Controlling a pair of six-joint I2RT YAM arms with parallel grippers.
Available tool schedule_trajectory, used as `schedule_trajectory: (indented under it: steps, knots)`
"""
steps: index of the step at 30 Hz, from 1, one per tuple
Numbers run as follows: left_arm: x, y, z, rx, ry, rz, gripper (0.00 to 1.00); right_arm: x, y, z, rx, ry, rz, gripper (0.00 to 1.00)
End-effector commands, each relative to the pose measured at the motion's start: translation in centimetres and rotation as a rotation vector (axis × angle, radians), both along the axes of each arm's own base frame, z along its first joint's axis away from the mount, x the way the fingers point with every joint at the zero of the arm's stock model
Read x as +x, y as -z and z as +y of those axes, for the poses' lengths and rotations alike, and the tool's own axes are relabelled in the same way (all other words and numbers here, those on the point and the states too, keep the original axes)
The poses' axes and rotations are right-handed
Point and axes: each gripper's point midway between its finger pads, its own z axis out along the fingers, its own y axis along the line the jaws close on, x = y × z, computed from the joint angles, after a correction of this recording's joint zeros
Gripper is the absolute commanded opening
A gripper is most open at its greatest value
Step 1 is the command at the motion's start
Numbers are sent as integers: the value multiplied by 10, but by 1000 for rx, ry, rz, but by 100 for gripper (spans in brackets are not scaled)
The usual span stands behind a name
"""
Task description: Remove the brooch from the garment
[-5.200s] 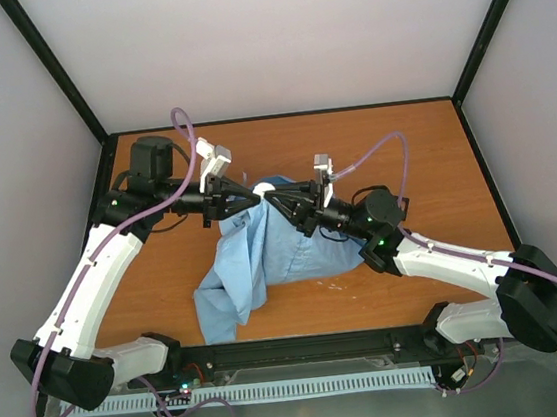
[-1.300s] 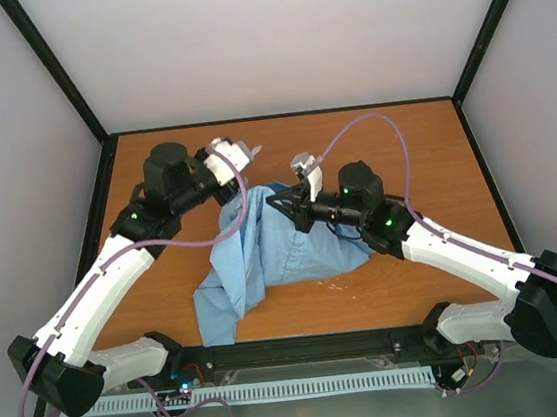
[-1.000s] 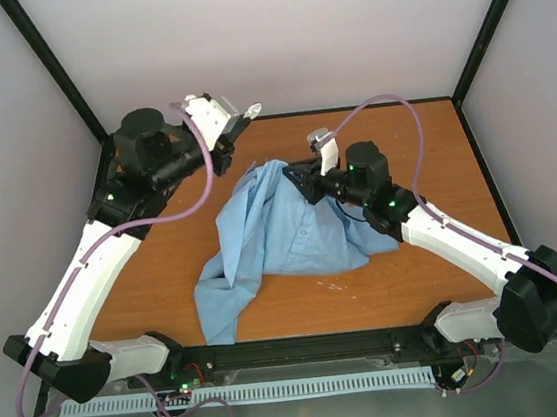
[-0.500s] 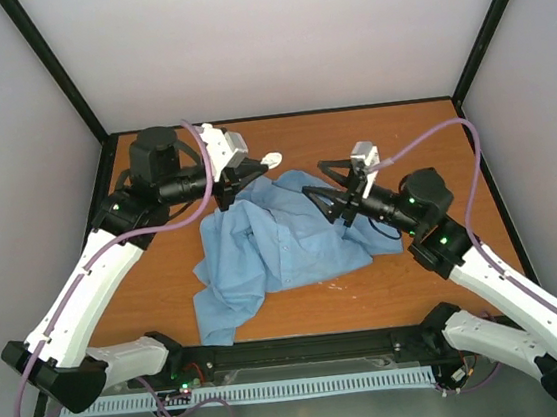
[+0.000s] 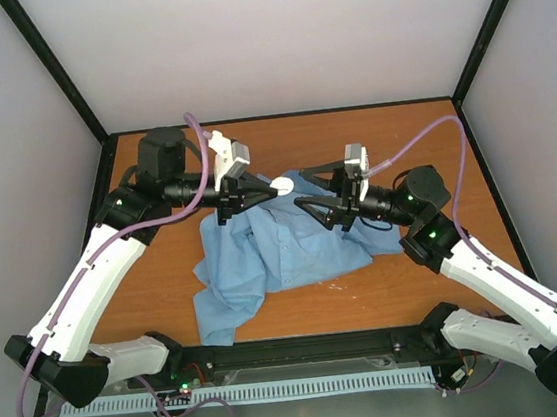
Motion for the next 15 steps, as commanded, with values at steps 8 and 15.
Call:
schedule_trajectory:
  steps: [8,15]
  knots:
    - [-24,-11,4,-53,45,93,1,-31,-20,29,-41,-174,-104,52]
    - [-29,-24,4,-76,64,92,1,-36,-30,28,-5,-175,-123,32]
